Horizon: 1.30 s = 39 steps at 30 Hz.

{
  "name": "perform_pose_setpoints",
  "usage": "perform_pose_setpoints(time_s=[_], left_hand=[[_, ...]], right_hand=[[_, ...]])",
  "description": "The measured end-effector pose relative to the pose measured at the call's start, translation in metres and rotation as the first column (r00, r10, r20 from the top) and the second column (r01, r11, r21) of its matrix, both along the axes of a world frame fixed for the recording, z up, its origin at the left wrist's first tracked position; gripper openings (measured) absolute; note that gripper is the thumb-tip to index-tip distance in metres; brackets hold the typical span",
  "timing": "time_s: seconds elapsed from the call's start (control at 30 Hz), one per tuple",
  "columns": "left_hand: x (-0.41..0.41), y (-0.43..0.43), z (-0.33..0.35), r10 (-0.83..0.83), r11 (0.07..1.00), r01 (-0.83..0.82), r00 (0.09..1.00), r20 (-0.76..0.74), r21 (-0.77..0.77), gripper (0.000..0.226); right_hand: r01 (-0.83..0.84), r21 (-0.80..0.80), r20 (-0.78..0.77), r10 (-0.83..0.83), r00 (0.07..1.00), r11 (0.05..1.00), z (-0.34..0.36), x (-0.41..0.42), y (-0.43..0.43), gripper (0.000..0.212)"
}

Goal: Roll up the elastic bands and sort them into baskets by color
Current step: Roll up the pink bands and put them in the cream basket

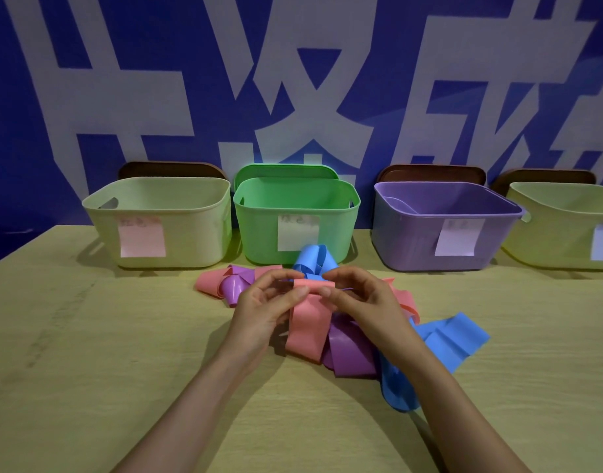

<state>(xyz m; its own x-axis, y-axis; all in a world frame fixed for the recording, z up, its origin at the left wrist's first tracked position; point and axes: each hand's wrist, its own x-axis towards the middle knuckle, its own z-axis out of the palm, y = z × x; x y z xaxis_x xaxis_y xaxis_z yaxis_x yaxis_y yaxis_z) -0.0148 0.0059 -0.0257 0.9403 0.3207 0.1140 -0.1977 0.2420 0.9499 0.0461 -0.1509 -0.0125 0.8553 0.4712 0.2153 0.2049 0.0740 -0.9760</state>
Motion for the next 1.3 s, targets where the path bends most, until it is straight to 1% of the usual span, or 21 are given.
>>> perform_pose_setpoints(time_s=[0.1, 0.2, 0.23, 0.3, 0.4, 0.63, 0.77, 0.9, 0.93, 1.0, 1.07, 1.13, 1.2, 1.3], left_hand=[[0.0007, -0.0001, 0.0005, 0.002, 1.0, -0.002, 1.0, -0.005, 0.006, 0.026], [0.0011, -0.001, -0.0004, -0.05, 0.998, 0.052, 0.997, -0.052, 0.033, 0.048], [0.0005, -0.0019, -0.0006, -0.064, 0.997, 0.068, 0.995, -0.081, 0.047, 0.051], [0.0, -0.0037, -0.0009, -0.063, 0.997, 0.068, 0.991, -0.12, 0.035, 0.046], [0.0005, -0.003, 0.0001, -0.059, 0.998, 0.058, 0.991, -0.119, -0.013, 0.037], [-0.0011, -0.0025, 0.0016, -0.096, 0.994, 0.091, 0.991, -0.097, -0.054, 0.037], [-0.0015, -0.0044, 0.0029, -0.085, 0.995, 0.08, 0.993, -0.08, -0.063, 0.037], [-0.0002, -0.0009, 0.0006, -0.073, 0.994, 0.068, 0.995, -0.061, -0.082, 0.031], [0.0007, -0.0004, -0.0002, -0.07, 0.995, 0.065, 0.996, -0.06, -0.078, 0.03], [0.0012, -0.0002, -0.0008, -0.047, 0.998, 0.043, 0.997, -0.064, -0.056, 0.027], [0.0013, 0.0008, -0.0011, -0.031, 0.999, 0.029, 0.998, -0.058, -0.04, 0.029], [0.0006, 0.0002, -0.0006, -0.059, 0.997, 0.057, 0.997, -0.054, -0.047, 0.04], [-0.0001, -0.0018, -0.0002, -0.105, 0.993, 0.1, 0.991, -0.082, -0.066, 0.051], [-0.0006, -0.0036, -0.0001, -0.125, 0.991, 0.117, 0.985, -0.117, -0.069, 0.05]], right_hand=[[0.0, -0.025, 0.033, 0.001, 0.999, 1.0, -0.0016, 0.0003, 0.0002, 0.014], [0.015, 0.005, 0.025, -0.015, 1.0, 1.0, -0.0021, 0.0012, 0.0013, 0.016], [0.019, 0.022, 0.017, -0.019, 1.0, 1.0, -0.002, 0.0012, 0.0009, 0.019], [0.022, 0.035, 0.017, -0.023, 1.0, 0.999, -0.0005, -0.0003, 0.0002, 0.02], [0.013, 0.024, 0.042, -0.014, 0.999, 1.0, 0.0001, -0.0015, 0.0005, 0.018], [0.001, 0.022, 0.071, -0.002, 0.997, 1.0, 0.0002, 0.0001, -0.0008, 0.021], [-0.006, -0.03, 0.105, 0.009, 0.994, 1.0, -0.0005, 0.0, -0.0003, 0.02], [-0.003, 0.004, 0.045, 0.003, 0.999, 1.0, -0.0004, -0.0012, -0.0001, 0.029], [0.01, 0.002, 0.033, -0.01, 0.999, 1.0, -0.0001, -0.0012, -0.0001, 0.026], [0.025, -0.047, 0.062, -0.022, 0.998, 0.999, 0.0, -0.0011, 0.0007, 0.018], [0.014, -0.076, 0.08, -0.008, 0.997, 0.997, -0.0016, -0.0007, 0.0018, 0.014], [0.007, -0.041, 0.061, -0.005, 0.998, 0.999, -0.0016, -0.0006, 0.0021, 0.014], [0.014, 0.007, 0.045, -0.014, 0.999, 1.0, -0.0008, -0.0001, 0.0015, 0.015], [0.009, 0.025, 0.032, -0.01, 0.999, 1.0, 0.0003, -0.0002, 0.001, 0.018]])
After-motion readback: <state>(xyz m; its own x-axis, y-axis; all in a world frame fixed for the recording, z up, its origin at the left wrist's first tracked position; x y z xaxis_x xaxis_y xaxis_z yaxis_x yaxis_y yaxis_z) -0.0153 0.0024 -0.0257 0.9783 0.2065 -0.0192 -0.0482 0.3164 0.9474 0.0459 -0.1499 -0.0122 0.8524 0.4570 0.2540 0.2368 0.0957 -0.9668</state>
